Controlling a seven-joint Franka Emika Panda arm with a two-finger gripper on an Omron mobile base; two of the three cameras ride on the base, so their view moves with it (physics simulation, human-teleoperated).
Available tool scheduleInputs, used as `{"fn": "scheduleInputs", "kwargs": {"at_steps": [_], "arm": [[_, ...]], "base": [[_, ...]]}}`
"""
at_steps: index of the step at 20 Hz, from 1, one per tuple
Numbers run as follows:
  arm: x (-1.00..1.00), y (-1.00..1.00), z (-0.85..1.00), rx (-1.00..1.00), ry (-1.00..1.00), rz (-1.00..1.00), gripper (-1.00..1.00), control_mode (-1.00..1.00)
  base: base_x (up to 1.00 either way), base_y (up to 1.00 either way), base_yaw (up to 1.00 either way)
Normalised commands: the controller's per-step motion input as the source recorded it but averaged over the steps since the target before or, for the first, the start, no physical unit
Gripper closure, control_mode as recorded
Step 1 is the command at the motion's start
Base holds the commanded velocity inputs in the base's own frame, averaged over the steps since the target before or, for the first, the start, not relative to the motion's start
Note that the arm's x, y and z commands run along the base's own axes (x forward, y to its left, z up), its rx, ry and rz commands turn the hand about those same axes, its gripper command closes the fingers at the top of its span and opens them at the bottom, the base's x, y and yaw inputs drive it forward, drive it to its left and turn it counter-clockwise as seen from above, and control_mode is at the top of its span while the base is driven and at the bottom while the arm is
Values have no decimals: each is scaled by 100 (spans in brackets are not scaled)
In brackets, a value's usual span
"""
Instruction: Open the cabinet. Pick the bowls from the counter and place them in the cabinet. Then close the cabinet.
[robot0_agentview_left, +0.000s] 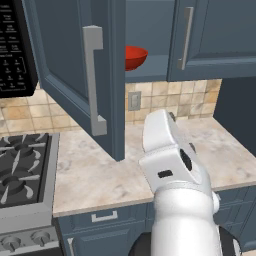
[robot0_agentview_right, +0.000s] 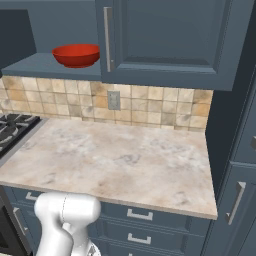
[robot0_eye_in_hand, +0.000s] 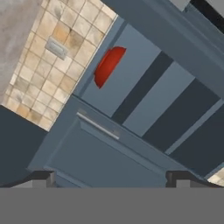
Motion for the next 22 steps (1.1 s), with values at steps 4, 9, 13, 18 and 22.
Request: {"fn": "scheduleInputs", "kwargs": {"at_steps": [4, 9, 13, 18, 22], "arm": [[-8, 46, 0, -6, 0, 0, -100, -100], [-4, 49, -2, -6, 0, 0, -100, -100], [0, 54, -15, -7, 0, 0, -100, -100], [7, 62, -30, -8, 0, 0, -100, -100], [24, 59, -37, -7, 0, 0, -100, -100]], "base": [[0, 0, 0], [0, 0, 0], [0, 0, 0], [0, 0, 0], [0, 0, 0]]}}
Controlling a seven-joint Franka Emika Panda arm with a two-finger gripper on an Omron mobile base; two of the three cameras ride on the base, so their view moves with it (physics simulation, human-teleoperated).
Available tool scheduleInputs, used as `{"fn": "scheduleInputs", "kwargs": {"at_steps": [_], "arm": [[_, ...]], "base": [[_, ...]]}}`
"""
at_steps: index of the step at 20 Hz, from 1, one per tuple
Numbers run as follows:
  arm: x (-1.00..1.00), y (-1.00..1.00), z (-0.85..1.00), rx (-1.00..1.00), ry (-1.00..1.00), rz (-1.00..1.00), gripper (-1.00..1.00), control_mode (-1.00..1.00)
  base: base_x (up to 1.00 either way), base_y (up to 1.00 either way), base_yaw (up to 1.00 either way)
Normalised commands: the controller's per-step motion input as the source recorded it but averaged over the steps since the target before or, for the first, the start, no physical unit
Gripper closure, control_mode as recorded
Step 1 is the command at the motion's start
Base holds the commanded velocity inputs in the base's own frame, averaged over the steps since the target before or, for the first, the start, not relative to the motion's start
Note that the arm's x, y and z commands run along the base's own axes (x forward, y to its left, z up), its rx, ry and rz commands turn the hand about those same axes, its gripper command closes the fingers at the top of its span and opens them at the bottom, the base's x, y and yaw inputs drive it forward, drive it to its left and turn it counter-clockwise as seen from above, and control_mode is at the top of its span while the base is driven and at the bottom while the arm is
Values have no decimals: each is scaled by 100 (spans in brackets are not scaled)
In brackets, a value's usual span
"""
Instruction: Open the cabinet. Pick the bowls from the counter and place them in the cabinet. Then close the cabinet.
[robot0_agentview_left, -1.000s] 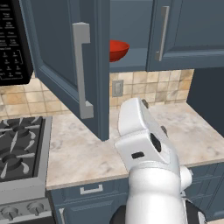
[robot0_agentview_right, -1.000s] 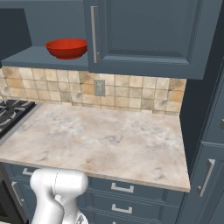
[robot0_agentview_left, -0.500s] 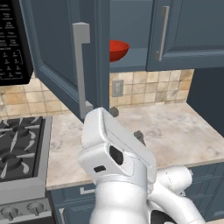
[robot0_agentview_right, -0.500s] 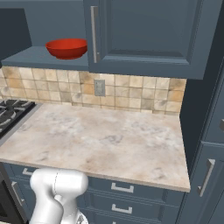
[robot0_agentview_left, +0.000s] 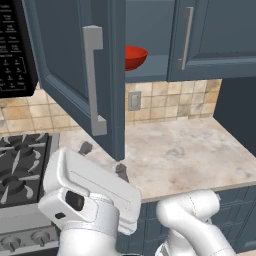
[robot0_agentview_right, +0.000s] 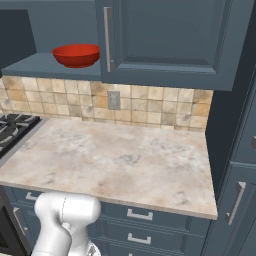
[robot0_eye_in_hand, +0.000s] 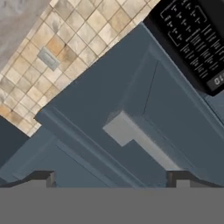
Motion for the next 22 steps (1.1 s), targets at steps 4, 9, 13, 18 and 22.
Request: {"fn": "scheduleInputs", "kwargs": {"at_steps": [4, 9, 13, 18, 22], "arm": [[33, 54, -29, -5, 0, -1, -100, -100], [49, 50, -27, -3, 1, -2, -100, -100], [56, 40, -18, -2, 0, -3, -100, -100], [72, 6, -4, 0, 1, -2, -100, -100], [90, 0, -8, 0, 5, -2, -100, -100]], "base": [[0, 0, 0], [0, 0, 0], [0, 0, 0], [0, 0, 0], [0, 0, 0]]}}
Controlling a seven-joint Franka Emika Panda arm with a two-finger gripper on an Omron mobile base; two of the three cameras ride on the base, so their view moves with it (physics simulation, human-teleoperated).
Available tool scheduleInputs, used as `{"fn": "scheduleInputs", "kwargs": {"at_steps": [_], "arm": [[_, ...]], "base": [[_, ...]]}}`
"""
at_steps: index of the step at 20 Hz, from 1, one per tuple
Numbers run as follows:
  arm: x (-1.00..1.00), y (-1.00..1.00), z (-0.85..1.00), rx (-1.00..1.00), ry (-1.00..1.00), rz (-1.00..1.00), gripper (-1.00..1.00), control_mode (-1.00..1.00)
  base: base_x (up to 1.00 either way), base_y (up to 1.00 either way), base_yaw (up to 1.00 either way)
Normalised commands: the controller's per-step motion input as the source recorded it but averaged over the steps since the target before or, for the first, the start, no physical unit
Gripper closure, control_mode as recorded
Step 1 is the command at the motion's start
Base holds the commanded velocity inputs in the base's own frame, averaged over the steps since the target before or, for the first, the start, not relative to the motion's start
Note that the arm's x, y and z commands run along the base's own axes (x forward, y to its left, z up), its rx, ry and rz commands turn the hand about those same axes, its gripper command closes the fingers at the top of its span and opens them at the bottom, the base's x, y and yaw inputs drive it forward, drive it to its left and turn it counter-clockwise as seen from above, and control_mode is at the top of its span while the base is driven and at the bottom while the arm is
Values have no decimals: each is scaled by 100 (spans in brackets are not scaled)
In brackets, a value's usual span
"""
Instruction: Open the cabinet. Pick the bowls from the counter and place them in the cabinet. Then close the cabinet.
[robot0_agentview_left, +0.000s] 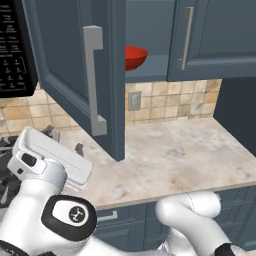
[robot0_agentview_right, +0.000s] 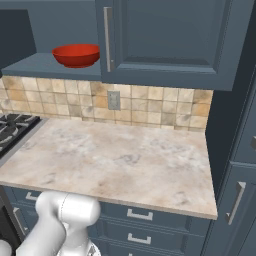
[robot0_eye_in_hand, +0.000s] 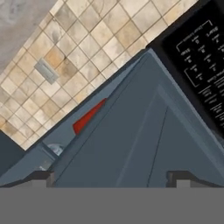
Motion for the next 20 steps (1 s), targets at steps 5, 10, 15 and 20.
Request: {"fn": "scheduleInputs", "kwargs": {"at_steps": [5, 10, 15, 20], "arm": [[84, 0, -9, 0, 3, -2, -100, -100], [35, -12, 0, 0, 1, -1, -100, -100], [0, -46, 10, 0, 0, 0, -100, -100], [0, -54, 22, 0, 2, 0, -100, -100]], "base": [[0, 0, 0], [0, 0, 0], [0, 0, 0], [0, 0, 0]]}}
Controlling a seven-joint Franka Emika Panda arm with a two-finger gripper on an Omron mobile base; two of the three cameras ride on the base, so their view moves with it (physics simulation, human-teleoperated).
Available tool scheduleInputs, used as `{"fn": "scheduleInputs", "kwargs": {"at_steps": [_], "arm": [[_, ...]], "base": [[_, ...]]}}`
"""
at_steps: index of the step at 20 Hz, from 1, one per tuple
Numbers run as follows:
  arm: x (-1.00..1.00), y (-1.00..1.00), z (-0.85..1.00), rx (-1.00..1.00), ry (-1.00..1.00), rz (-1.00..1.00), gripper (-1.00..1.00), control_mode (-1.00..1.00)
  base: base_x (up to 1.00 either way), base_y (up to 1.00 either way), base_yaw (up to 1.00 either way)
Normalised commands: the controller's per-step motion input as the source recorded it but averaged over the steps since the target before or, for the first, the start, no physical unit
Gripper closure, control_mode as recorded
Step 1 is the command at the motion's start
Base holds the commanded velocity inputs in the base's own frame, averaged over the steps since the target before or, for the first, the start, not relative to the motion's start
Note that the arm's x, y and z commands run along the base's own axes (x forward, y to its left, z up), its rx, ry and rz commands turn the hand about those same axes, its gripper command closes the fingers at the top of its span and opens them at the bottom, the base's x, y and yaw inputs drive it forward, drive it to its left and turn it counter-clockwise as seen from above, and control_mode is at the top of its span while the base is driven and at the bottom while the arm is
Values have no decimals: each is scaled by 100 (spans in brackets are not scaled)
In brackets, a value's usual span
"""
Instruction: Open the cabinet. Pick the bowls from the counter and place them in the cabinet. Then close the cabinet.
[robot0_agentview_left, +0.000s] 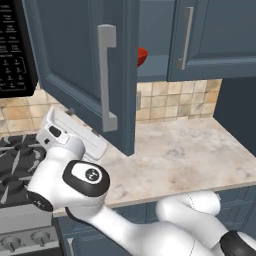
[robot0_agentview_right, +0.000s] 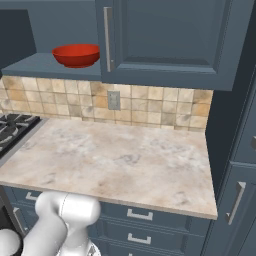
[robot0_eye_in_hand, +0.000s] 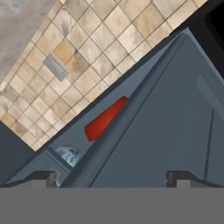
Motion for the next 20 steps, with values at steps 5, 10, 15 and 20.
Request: {"fn": "scheduleInputs", "kwargs": {"at_steps": [5, 10, 15, 20], "arm": [[4, -43, 21, 0, 3, 0, -100, -100], [29, -35, 15, 0, 2, 0, -100, -100], [56, -31, 21, 0, 6, 0, -100, -100], [79, -31, 21, 0, 8, 0, -100, -100]], "base": [[0, 0, 0], [0, 0, 0], [0, 0, 0], [0, 0, 0]]}}
